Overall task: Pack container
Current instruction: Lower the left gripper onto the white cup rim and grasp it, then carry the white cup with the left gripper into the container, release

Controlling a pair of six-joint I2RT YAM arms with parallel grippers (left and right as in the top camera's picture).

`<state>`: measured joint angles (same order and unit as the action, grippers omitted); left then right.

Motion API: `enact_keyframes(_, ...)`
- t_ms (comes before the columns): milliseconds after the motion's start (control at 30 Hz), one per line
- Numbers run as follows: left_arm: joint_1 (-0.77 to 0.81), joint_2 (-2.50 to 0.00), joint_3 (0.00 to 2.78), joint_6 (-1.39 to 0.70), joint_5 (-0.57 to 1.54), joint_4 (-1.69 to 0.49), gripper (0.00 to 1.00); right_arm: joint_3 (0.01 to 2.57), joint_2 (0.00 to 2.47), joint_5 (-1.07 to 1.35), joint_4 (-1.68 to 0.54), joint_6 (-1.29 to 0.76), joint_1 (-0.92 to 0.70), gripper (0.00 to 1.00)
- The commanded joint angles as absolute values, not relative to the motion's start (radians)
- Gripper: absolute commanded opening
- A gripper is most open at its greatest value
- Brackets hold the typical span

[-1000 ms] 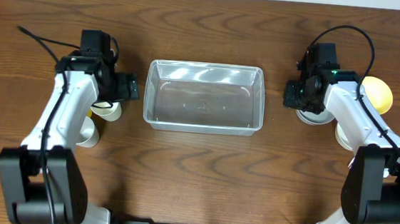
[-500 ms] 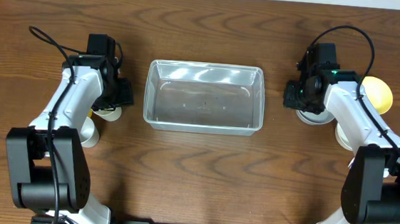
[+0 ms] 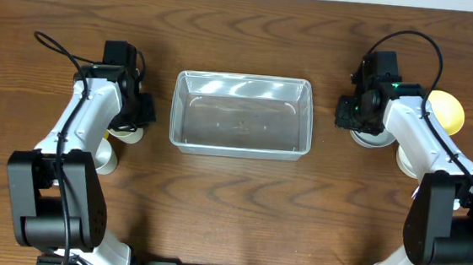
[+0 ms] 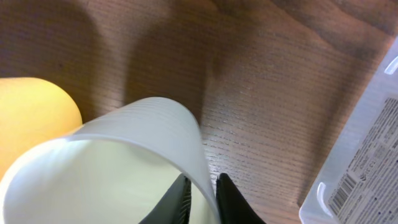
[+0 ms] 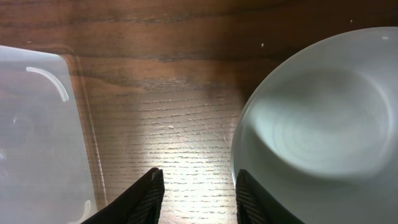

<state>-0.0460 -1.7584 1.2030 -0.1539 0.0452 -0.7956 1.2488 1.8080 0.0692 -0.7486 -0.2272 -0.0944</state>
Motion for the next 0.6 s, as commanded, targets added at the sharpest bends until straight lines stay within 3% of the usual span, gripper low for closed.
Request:
enact_keyframes(0, -0.051, -1.760, 1.216, -0.147, 0.033, -0.798, 0.10, 1.265, 1.808, 0.056, -0.752, -0.228, -0.088, 0.40)
enact_keyframes(33, -0.051, -1.760, 1.216, -0.147, 0.033, -0.798, 0.06, 1.265, 1.808, 0.056, -0.752, -0.228, -0.088, 0.40)
enact_keyframes(300, -0.049, -1.748, 1.225, -0.141, 0.033, -0.777, 0.06, 1.265, 1.808, 0.056, -0.752, -0.228, -0.088, 0.40)
enact_keyframes(567, 0.023, -1.673, 1.401, -0.029, 0.032, -0.831, 0.06, 1.265, 1.808, 0.056, -0.752, -0.228, -0.088, 0.40)
